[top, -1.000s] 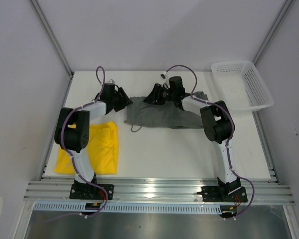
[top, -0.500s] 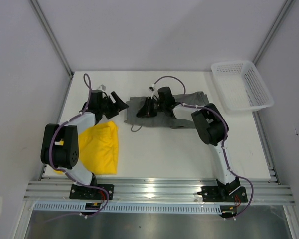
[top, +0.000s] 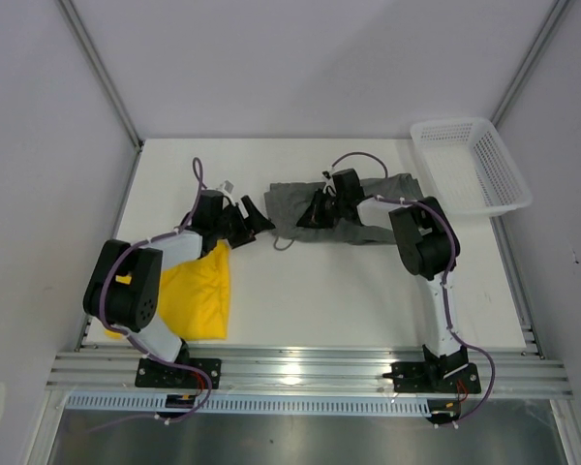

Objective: Fold and stack the shorts
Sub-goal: Fold the shorts

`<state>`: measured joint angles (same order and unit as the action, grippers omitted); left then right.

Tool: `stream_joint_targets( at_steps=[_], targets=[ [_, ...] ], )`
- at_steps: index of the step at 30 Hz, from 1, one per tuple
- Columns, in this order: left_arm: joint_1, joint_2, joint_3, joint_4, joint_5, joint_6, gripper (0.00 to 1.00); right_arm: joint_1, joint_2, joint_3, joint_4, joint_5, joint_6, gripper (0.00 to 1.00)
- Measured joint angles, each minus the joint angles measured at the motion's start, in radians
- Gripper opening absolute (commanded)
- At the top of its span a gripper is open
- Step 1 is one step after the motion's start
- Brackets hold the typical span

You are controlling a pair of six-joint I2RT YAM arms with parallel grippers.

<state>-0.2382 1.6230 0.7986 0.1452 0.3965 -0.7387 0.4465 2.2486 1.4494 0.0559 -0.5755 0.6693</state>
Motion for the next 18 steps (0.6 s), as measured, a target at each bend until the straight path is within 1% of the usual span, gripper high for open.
stream_joint_targets(
  at_steps=[3,7,11,18],
  targets=[
    [-0.006,0.006,-0.023,0.025,0.003,-0.025,0.83,-0.013,-0.013,-0.003,-0.027,0.019,-0.016,0.06],
    [-0.009,0.064,-0.047,0.119,0.015,-0.089,0.83,-0.019,-0.024,-0.017,-0.029,0.029,-0.023,0.06],
    [-0.017,0.096,-0.103,0.231,0.027,-0.179,0.83,-0.019,-0.027,-0.023,-0.022,0.031,-0.024,0.06],
    [-0.048,0.166,-0.098,0.366,0.006,-0.310,0.82,-0.019,-0.032,-0.038,-0.001,0.031,-0.023,0.06]
  ],
)
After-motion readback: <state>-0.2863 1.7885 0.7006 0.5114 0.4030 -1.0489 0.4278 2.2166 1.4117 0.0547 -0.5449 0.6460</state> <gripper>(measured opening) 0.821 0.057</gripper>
